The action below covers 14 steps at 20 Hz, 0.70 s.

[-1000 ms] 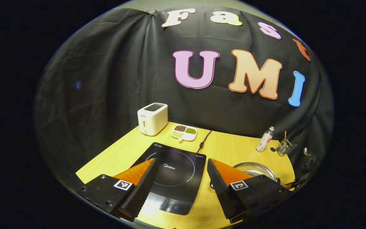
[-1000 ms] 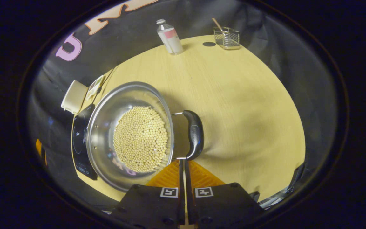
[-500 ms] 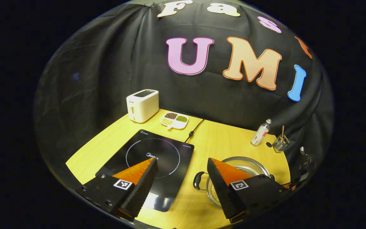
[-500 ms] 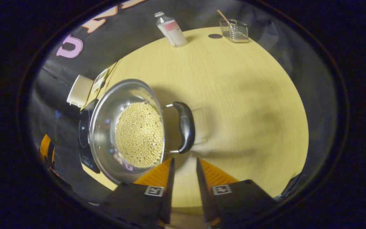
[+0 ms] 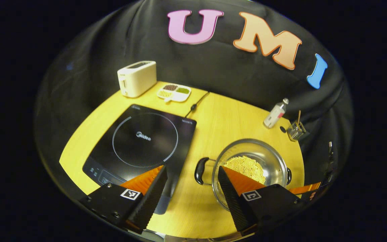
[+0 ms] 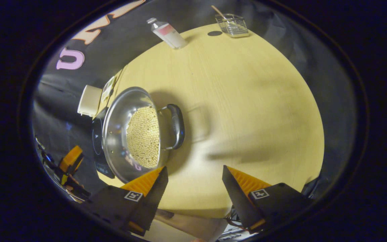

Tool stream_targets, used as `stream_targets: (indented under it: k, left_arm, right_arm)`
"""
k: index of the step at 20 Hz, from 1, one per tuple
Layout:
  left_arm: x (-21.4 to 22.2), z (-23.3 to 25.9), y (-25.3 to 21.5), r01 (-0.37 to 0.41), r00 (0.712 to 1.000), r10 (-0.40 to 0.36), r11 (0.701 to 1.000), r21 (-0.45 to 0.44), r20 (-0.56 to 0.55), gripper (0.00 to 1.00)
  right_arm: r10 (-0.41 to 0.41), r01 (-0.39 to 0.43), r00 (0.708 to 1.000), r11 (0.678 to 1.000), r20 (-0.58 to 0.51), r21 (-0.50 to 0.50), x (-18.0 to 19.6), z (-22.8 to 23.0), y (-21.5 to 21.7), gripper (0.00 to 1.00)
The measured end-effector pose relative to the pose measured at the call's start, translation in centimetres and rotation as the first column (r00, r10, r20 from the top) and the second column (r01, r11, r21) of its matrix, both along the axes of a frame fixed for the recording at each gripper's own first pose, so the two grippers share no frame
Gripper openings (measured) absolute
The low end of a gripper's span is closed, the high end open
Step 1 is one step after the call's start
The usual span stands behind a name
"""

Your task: First push the handle of the pot to place it horizontally, then grasp the pot with both hands and set it on the induction cooktop.

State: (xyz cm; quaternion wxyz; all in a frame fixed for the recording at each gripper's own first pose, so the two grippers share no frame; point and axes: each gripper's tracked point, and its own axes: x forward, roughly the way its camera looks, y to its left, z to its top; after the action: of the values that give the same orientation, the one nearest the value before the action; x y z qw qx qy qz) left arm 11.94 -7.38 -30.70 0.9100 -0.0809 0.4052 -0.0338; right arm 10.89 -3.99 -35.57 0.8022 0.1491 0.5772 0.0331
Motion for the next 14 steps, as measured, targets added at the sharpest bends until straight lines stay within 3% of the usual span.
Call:
stream_targets:
  k: [1,2,14]
  left_arm:
    - [0.0,-0.6,-0.6,0.014,1.0,-0.014,1.0,-0.02,-0.028,0.94]
    - [0.1,-1.3,-1.1,0.025,0.998,-0.027,0.999,-0.033,-0.053,0.94]
    - [1.8,-7.6,-3.0,0.096,0.954,-0.102,0.995,-0.036,-0.281,0.91]
  right_arm:
    - [0.004,-0.004,1.0,1.0,0.013,0.013,0.7,0.5,0.4,0.93]
    - [0.005,-0.006,1.0,0.999,0.026,0.034,1.1,0.8,0.9,1.0]
    - [-0.011,0.009,1.0,0.995,0.02,0.095,5.8,-2.2,3.4,0.99]
